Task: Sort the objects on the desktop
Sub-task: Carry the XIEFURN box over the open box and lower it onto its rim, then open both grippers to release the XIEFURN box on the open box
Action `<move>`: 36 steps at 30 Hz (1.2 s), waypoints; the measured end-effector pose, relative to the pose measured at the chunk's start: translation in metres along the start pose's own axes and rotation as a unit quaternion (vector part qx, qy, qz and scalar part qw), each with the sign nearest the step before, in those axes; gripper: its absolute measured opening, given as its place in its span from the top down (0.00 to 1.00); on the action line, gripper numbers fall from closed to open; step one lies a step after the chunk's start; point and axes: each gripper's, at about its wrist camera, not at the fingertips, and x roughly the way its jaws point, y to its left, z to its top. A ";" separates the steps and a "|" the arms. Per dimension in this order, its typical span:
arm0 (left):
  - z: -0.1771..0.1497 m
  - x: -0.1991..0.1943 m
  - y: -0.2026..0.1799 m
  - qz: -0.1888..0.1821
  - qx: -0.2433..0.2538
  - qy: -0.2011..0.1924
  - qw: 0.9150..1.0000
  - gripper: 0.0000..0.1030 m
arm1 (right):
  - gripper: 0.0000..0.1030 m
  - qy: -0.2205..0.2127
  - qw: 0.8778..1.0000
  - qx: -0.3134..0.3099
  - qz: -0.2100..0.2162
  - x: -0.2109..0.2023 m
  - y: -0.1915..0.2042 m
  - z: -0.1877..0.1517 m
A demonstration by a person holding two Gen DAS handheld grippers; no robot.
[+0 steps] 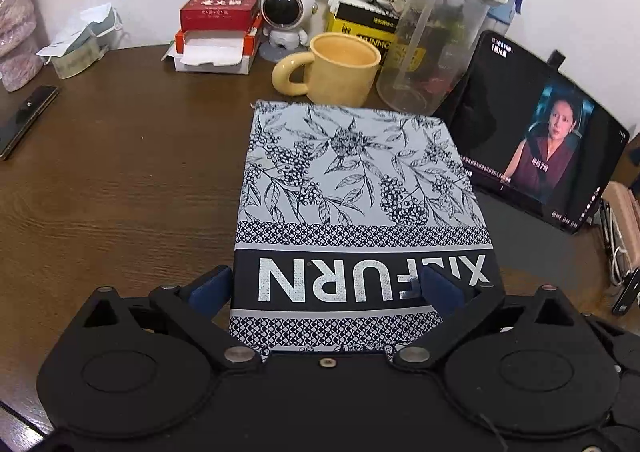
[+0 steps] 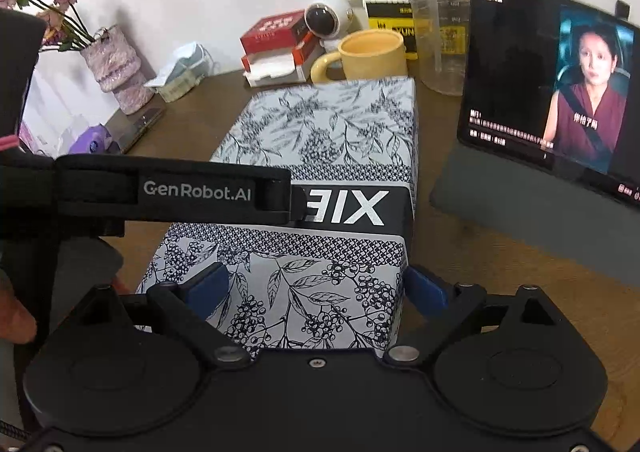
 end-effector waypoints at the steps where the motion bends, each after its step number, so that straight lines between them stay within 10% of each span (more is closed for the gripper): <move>1: -0.001 0.002 0.000 0.001 0.002 0.001 1.000 0.02 | 0.07 0.003 1.000 0.001 0.000 0.003 -0.002 -0.001; 15: 0.002 0.002 0.011 -0.016 0.000 0.007 1.000 0.00 | 0.05 -0.010 1.000 0.005 -0.001 -0.003 -0.003 -0.006; 36: -0.102 -0.178 0.071 -0.013 0.038 -0.107 0.993 0.00 | 0.00 -0.101 0.991 -0.079 -0.042 -0.154 0.053 -0.090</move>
